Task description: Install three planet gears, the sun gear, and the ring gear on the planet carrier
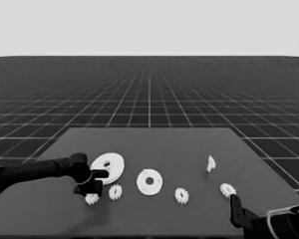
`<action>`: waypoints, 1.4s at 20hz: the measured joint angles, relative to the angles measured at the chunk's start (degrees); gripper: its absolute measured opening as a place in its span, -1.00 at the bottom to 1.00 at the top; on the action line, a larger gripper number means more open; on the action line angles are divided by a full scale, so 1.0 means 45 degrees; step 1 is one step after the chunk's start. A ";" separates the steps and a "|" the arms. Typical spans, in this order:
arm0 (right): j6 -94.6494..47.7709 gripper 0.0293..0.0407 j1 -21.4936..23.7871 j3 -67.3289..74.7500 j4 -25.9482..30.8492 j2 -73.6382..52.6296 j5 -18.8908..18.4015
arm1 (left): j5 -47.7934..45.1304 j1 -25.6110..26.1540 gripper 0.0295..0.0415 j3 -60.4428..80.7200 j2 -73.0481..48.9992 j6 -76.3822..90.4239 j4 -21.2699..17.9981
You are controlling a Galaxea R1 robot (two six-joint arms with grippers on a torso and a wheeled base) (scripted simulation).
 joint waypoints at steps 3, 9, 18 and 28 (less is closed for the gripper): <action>0.0000 0.61 0.0000 0.0000 0.0000 0.0000 0.0000 | -0.0001 0.0000 -0.72 0.0000 0.0001 0.0000 0.0001; 0.0000 0.61 0.0000 0.0000 0.0000 0.0000 0.0000 | 0.1141 -0.2280 -0.72 0.1601 -0.0663 -0.0588 -0.2034; 0.0000 0.61 0.0000 0.0000 0.0000 0.0000 0.0000 | 0.2308 -0.3106 -0.72 0.0436 0.4412 -0.4918 -0.2608; 0.0000 0.61 0.0000 0.0000 0.0000 0.0000 0.0000 | 0.2050 -0.1693 -0.72 -0.3725 0.8270 -0.4132 -0.1290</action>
